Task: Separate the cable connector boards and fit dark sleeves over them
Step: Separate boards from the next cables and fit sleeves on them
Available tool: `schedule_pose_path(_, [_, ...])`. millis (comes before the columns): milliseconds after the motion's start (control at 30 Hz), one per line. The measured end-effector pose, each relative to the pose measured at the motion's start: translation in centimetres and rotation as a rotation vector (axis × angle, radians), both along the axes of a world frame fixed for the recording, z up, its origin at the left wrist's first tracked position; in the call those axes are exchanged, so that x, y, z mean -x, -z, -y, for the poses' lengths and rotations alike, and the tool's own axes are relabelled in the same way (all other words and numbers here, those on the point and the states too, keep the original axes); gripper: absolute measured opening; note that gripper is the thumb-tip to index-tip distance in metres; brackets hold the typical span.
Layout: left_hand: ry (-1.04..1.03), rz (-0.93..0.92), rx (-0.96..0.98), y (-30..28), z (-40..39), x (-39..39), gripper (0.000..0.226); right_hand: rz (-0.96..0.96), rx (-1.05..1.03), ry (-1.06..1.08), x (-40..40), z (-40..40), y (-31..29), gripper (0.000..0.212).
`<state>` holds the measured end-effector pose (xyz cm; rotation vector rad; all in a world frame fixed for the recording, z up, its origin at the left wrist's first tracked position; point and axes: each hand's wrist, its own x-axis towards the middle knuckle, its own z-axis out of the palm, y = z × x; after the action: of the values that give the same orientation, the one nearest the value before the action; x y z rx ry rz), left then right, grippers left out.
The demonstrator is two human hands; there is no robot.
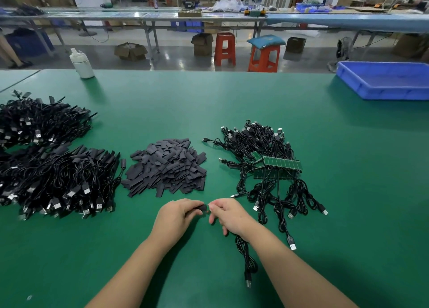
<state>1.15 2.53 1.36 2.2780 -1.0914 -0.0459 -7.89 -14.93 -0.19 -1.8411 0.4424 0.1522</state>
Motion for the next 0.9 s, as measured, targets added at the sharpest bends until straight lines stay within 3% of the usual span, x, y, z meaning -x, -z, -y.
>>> schedule_pose_path(233, [0.045, 0.102, -0.042, -0.4, 0.8, 0.7, 0.017, 0.022, -0.030, -0.019, 0.1, 0.1, 0.1, 0.029])
schedule_pose_path(367, [0.043, 0.291, -0.020, -1.0, 1.0, 0.9, 0.007, -0.004, -0.036, -0.014, 0.0, -0.1, -0.7, 0.033])
schedule_pose_path(533, [0.074, 0.510, -0.042, -0.5, 0.7, 0.8, 0.016, -0.012, -0.184, -0.024, 0.0, 0.2, -1.2, 0.028])
schedule_pose_path(633, [0.104, 0.461, -0.056, 0.0, 0.0, 0.6, 0.021, -0.008, -0.171, -0.032, 0.1, 0.2, -1.0, 0.021])
schedule_pose_path(800, [0.136, 0.189, -0.183, -0.5, -0.7, 0.8, 0.031, 0.003, -0.062, -0.050, 0.0, 0.1, -0.3, 0.015])
schedule_pose_path(900, [0.083, 0.056, -0.142, -0.6, -0.5, 0.7, 0.027, -0.004, -0.009, -0.066, -0.1, 0.0, -0.1, 0.016])
